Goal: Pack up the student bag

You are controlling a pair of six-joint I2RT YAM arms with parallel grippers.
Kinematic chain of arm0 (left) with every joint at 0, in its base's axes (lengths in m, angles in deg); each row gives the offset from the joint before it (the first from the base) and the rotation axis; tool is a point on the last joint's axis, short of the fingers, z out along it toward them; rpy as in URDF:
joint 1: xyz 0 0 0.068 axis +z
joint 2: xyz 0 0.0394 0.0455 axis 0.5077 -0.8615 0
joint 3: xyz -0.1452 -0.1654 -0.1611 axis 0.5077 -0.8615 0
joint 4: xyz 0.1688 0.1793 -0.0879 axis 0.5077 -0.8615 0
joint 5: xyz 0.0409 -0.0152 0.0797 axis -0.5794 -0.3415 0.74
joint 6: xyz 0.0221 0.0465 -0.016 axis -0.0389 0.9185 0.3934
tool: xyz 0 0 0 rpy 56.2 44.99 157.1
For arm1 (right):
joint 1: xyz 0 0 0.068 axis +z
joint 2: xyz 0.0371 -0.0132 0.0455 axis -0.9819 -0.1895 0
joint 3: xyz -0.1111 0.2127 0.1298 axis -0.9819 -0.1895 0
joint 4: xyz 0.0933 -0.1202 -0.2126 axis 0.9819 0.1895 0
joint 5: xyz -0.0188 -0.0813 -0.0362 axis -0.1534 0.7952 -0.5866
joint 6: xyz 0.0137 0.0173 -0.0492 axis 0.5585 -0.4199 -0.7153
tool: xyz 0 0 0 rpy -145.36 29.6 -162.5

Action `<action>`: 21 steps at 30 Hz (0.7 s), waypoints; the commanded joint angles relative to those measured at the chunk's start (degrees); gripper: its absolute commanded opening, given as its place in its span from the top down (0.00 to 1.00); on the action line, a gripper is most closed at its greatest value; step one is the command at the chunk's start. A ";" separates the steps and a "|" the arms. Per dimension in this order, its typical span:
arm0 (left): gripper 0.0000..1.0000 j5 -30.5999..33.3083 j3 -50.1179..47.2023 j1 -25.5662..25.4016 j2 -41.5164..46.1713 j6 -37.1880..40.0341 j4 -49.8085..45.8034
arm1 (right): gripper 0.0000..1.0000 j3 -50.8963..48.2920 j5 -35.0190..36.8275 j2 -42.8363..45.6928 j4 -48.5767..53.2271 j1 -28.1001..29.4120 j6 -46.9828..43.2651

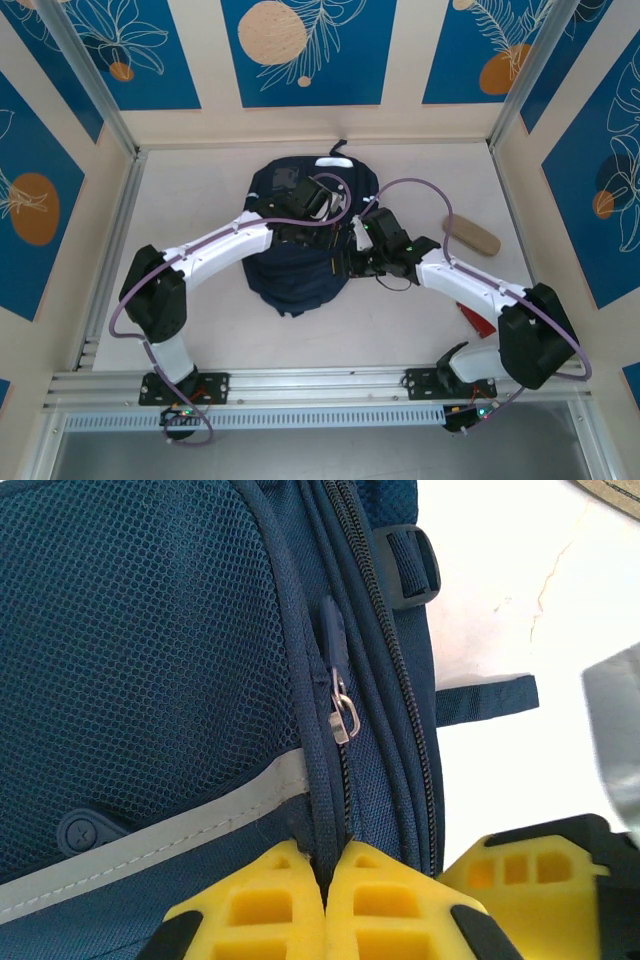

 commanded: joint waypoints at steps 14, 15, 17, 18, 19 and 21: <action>1.00 -0.32 3.73 1.63 0.79 -0.02 2.46 | 0.93 2.60 5.07 -1.38 -0.22 0.28 -1.17; 1.00 -0.45 3.67 1.64 0.80 -0.02 2.45 | 0.88 2.58 4.61 -1.36 -0.49 0.24 -1.19; 1.00 -0.73 3.69 1.73 0.82 -0.02 2.44 | 0.77 2.64 3.29 -1.72 -0.98 0.25 -1.43; 1.00 -0.81 3.68 1.78 0.82 -0.02 2.46 | 0.73 2.94 3.10 -2.06 -0.94 0.41 -1.69; 1.00 -0.91 3.69 1.87 0.82 -0.02 2.44 | 0.72 3.33 3.55 -2.58 -0.66 0.57 -1.76; 1.00 -1.00 3.77 1.88 0.89 -0.04 2.41 | 0.72 3.72 4.51 -3.27 -0.67 1.07 -2.43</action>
